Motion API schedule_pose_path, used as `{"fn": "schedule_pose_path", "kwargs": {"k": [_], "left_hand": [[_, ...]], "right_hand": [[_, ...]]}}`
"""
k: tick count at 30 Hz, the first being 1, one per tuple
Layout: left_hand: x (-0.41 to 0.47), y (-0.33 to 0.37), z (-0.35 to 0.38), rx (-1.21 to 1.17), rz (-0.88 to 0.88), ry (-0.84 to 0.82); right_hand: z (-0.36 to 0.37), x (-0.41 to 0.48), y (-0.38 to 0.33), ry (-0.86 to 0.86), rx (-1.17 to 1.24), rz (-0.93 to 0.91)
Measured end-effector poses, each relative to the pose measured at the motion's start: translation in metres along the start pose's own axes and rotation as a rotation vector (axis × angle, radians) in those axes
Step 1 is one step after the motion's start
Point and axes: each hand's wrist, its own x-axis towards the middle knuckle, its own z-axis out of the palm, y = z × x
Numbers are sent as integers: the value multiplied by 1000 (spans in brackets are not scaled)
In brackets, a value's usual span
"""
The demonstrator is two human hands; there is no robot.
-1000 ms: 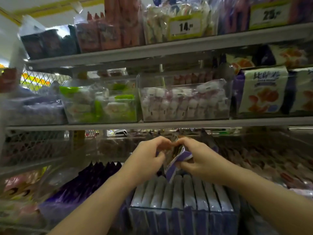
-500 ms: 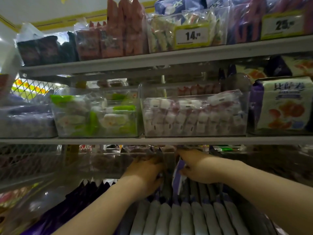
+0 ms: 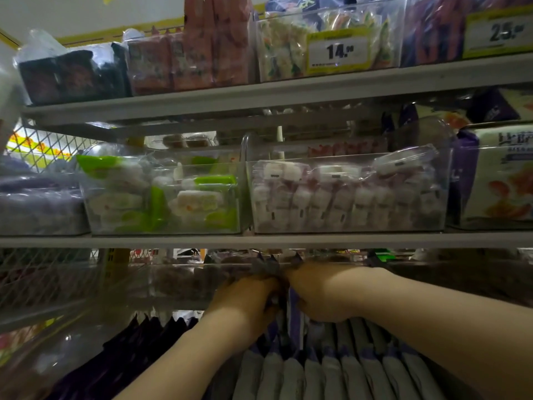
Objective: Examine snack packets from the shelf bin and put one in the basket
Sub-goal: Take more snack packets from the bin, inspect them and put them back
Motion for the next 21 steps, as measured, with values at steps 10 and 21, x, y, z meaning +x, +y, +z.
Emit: {"fn": "schedule_pose_path", "kwargs": {"k": [10,21], "left_hand": [[4,4,-3,59,-29,-35],[5,1,0,39,129,-130]], "right_hand": [[28,20,5,105,111,5],[45,4,19,309,508,-83]]}}
